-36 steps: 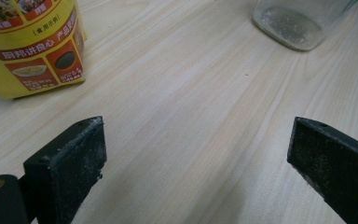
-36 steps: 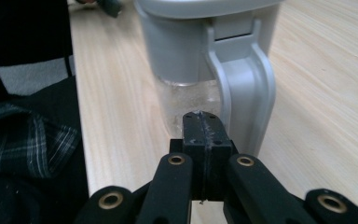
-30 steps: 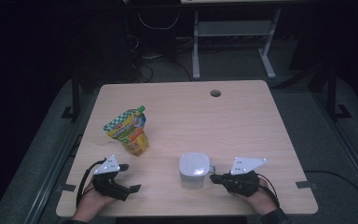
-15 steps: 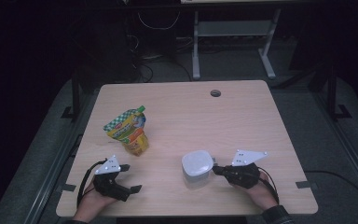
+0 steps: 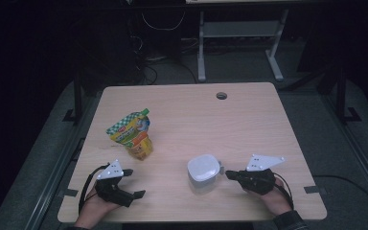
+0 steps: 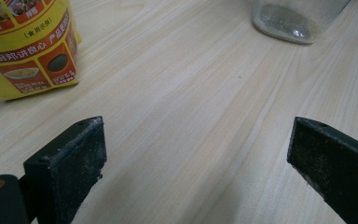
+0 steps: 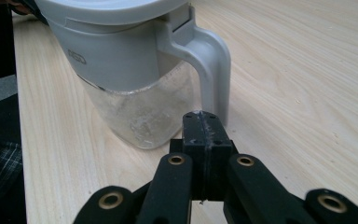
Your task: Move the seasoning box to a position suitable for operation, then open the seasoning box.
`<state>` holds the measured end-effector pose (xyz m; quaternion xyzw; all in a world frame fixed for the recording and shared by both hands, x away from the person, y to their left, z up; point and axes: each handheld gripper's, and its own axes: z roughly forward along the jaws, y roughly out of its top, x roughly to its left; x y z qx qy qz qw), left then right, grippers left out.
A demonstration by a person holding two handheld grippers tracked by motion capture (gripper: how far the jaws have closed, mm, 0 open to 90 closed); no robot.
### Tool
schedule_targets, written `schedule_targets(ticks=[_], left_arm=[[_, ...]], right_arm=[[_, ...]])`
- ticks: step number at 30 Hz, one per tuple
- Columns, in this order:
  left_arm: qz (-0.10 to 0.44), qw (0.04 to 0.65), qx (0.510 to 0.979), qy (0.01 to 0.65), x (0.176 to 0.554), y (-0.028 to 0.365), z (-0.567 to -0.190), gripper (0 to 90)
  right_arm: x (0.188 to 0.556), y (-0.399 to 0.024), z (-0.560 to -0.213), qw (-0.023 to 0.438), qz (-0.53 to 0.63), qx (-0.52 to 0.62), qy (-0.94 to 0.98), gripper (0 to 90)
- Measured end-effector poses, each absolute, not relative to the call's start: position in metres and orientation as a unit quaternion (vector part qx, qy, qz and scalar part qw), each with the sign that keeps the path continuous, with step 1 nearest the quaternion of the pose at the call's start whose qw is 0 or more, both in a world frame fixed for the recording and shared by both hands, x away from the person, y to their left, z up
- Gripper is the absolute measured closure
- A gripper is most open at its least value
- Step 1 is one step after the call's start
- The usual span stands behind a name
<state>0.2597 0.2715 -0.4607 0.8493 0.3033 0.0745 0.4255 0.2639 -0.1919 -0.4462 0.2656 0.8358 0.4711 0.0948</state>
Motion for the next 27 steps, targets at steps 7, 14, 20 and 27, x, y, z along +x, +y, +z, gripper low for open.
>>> schedule_targets(ticks=[7,14,20,27], left_arm=[[0.074,0.426,0.852,0.297,0.258,0.265,-0.458,4.0],[0.072,0.430,0.853,0.287,0.256,0.257,-0.453,4.2],[0.074,0.441,0.855,0.262,0.258,0.242,-0.447,4.2],[0.067,0.452,0.857,0.238,0.262,0.218,-0.438,4.1]], right_arm=[[0.263,-0.200,-0.445,0.103,0.476,0.274,0.829,89.8],[0.264,-0.203,-0.445,0.106,0.475,0.282,0.827,89.7],[0.265,-0.206,-0.446,0.111,0.473,0.288,0.825,89.3],[0.266,-0.208,-0.446,0.116,0.473,0.293,0.822,77.3]])
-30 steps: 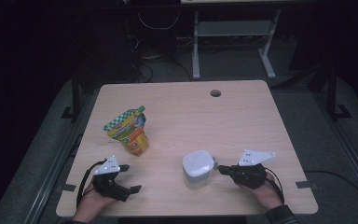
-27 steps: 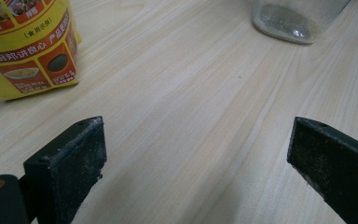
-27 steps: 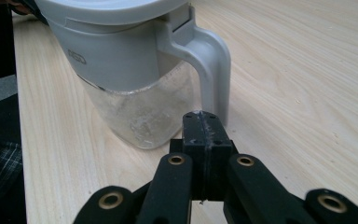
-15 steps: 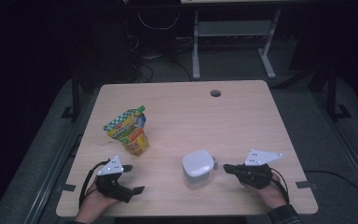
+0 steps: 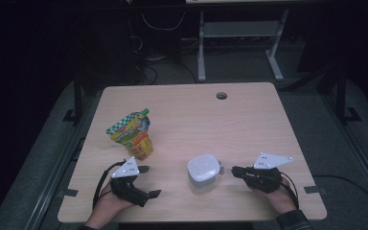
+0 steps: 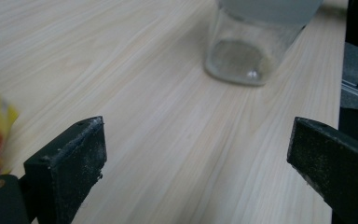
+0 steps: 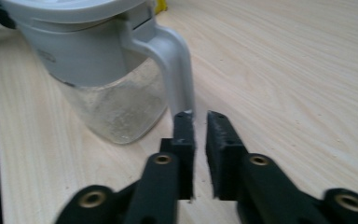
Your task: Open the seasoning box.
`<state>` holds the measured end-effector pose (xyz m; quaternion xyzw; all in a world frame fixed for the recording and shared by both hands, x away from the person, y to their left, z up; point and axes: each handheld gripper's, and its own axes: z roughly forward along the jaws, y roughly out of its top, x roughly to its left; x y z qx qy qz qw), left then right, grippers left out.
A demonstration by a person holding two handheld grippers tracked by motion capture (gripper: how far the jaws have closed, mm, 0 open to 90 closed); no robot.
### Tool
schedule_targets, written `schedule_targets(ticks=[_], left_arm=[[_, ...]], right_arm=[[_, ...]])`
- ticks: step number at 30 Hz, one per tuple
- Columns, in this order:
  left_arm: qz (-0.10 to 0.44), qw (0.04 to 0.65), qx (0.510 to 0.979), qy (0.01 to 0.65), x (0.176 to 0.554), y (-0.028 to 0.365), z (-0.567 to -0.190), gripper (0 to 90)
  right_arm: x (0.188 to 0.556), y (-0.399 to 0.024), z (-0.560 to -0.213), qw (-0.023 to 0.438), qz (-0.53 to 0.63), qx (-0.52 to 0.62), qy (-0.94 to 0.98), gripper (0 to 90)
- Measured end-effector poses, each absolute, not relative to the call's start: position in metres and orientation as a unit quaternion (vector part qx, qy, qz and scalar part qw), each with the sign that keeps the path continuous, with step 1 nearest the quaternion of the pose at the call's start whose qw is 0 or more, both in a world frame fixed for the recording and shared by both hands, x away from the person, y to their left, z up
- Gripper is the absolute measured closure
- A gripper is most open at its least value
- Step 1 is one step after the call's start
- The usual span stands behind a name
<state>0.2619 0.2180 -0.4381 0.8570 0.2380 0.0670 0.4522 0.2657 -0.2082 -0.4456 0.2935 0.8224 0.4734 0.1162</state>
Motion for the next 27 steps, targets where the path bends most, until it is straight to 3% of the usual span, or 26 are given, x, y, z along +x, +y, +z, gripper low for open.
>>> schedule_targets(ticks=[5,6,8,15,27], left_arm=[[0.058,0.460,0.857,0.225,0.263,0.194,-0.431,2.7],[0.058,0.460,0.857,0.225,0.263,0.194,-0.431,1.4],[0.055,0.460,0.858,0.220,0.265,0.184,-0.427,0.1],[0.055,0.462,0.861,0.208,0.268,0.166,-0.421,0.0],[0.042,0.473,0.862,0.177,0.276,0.143,-0.420,0.0]], right_arm=[[0.268,-0.211,-0.447,0.123,0.472,0.302,0.819,58.4],[0.268,-0.211,-0.447,0.123,0.472,0.302,0.819,58.4],[0.270,-0.212,-0.449,0.120,0.471,0.305,0.819,48.5],[0.273,-0.210,-0.453,0.115,0.461,0.314,0.822,31.5],[0.273,-0.207,-0.458,0.109,0.456,0.323,0.822,28.2]])
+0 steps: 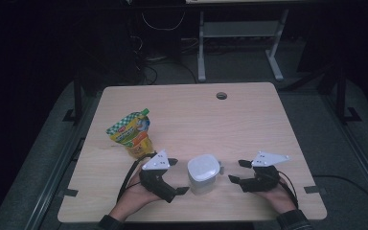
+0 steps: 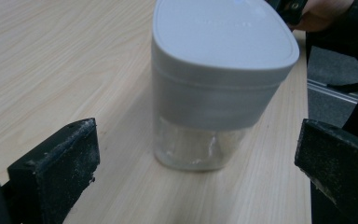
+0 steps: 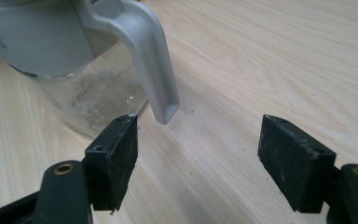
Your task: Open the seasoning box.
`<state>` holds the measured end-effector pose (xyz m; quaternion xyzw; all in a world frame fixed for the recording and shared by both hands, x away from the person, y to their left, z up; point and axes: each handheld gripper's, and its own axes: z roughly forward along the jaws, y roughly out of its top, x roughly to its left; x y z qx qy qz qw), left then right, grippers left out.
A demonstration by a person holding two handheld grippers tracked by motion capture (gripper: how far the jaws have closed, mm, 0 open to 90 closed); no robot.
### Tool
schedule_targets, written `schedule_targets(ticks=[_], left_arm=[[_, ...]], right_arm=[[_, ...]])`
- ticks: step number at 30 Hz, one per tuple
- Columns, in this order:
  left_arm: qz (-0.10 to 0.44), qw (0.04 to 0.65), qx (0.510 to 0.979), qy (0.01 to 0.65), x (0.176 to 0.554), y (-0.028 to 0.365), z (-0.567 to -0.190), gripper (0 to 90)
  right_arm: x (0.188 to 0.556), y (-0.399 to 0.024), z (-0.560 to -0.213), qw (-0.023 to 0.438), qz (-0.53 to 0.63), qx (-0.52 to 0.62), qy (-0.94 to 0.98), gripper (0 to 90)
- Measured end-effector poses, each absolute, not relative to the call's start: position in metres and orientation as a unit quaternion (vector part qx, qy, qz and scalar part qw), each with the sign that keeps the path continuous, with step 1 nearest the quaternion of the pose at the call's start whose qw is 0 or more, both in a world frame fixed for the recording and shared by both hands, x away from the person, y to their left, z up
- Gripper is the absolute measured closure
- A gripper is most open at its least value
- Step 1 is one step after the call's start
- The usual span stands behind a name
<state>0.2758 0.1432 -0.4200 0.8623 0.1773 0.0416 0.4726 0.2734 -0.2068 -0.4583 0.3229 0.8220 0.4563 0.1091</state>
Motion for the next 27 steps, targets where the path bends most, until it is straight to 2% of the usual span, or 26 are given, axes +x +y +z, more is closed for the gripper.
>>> schedule_targets(ticks=[7,14,22,27], left_arm=[[0.028,0.477,0.862,0.168,0.281,0.128,-0.423,0.0],[0.021,0.479,0.862,0.162,0.282,0.123,-0.424,6.4],[0.010,0.480,0.862,0.160,0.283,0.122,-0.425,18.3],[0.008,0.479,0.863,0.160,0.283,0.123,-0.424,19.4]], right_arm=[[0.274,-0.208,-0.459,0.115,0.457,0.324,0.820,28.6],[0.275,-0.209,-0.460,0.118,0.455,0.326,0.821,29.2],[0.275,-0.208,-0.460,0.120,0.450,0.325,0.823,29.6],[0.275,-0.208,-0.461,0.120,0.449,0.324,0.824,29.8]])
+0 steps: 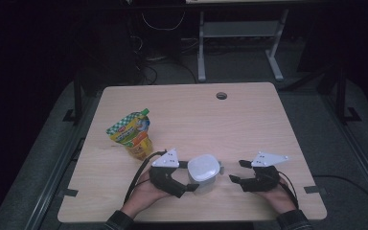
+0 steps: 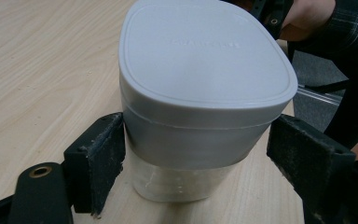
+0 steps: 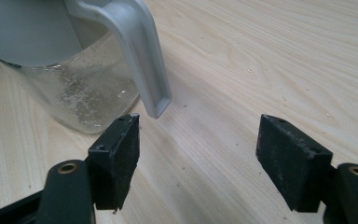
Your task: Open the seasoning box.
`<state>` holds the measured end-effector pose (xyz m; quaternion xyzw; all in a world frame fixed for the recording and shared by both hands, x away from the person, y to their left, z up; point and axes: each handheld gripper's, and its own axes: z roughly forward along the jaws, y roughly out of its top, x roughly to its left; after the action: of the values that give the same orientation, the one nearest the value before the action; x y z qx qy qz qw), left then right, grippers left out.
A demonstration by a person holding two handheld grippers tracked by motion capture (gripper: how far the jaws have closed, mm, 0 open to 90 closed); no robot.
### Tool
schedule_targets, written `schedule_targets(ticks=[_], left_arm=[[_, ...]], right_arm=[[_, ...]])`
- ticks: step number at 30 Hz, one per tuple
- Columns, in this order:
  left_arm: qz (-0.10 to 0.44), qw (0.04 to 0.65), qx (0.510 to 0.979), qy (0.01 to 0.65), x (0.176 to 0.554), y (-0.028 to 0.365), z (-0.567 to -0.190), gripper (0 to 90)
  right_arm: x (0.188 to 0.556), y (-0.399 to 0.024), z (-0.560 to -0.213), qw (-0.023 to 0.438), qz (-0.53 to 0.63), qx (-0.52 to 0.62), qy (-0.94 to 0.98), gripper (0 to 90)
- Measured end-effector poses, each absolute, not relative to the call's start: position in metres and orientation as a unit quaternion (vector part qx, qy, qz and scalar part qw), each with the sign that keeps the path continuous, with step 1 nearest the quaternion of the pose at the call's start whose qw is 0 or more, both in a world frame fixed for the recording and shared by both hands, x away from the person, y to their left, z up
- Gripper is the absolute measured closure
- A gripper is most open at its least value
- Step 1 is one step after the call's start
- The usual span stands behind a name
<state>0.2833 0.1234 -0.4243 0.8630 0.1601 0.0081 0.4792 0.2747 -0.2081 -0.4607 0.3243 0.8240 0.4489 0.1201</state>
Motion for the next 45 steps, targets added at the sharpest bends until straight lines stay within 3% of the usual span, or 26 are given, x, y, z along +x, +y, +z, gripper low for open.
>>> schedule_targets(ticks=[29,40,45], left_arm=[[0.002,0.489,0.857,0.165,0.283,0.125,-0.418,20.2],[0.002,0.504,0.847,0.171,0.283,0.130,-0.411,24.6],[0.008,0.511,0.843,0.170,0.282,0.134,-0.405,31.4]], right_arm=[[0.275,-0.206,-0.461,0.120,0.444,0.323,0.827,29.9],[0.275,-0.207,-0.461,0.121,0.444,0.323,0.827,29.9],[0.274,-0.206,-0.461,0.118,0.443,0.325,0.827,30.0]])
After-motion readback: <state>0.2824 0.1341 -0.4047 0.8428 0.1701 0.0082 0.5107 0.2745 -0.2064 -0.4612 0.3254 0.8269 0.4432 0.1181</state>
